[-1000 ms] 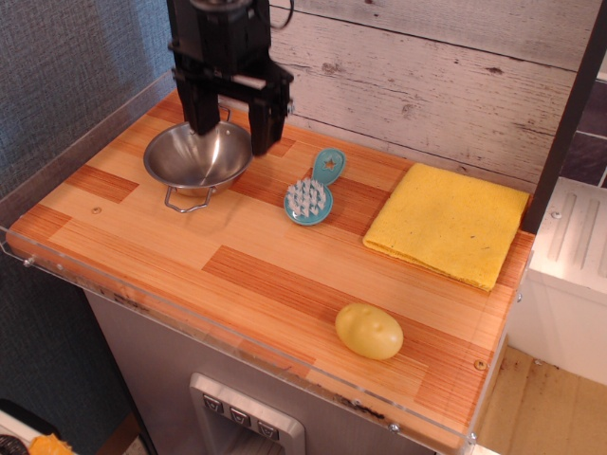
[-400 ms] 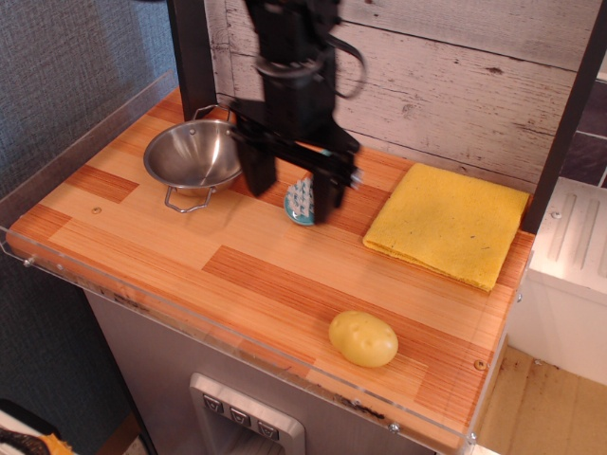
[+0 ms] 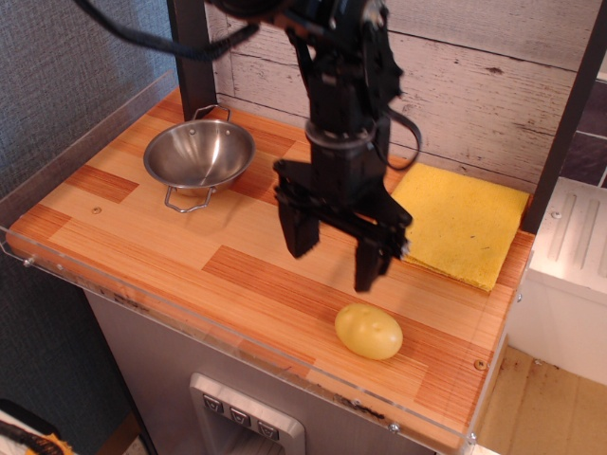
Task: Put the potato on the yellow cloth.
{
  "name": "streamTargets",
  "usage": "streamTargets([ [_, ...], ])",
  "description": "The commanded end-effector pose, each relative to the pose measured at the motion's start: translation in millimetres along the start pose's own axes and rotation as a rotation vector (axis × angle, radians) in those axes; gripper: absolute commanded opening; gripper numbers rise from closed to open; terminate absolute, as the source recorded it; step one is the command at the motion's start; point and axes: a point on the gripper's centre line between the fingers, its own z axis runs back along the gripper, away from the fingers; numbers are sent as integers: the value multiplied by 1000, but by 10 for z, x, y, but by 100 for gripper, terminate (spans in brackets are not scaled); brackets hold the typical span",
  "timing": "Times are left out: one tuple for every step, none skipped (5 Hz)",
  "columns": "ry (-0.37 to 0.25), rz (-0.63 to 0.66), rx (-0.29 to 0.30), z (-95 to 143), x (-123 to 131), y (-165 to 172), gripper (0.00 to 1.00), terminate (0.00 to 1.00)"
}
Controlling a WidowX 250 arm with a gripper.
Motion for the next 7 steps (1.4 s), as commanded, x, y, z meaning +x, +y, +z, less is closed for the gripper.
streamTargets([
  [-107,-11,29,22,-117,-320,100,0],
  [-122,-23,48,-17,-169,-440,100,0],
  [-122,-14,53,-72,-218,-486,100,0],
  [-115,6,72,-121,-236,-475,100,0],
  [-94,25,74,-191,-230,-428,100,0],
  [-79,50,75,-249,-209,-363,100,0],
  [-58,62,70,-300,-199,-312,100,0],
])
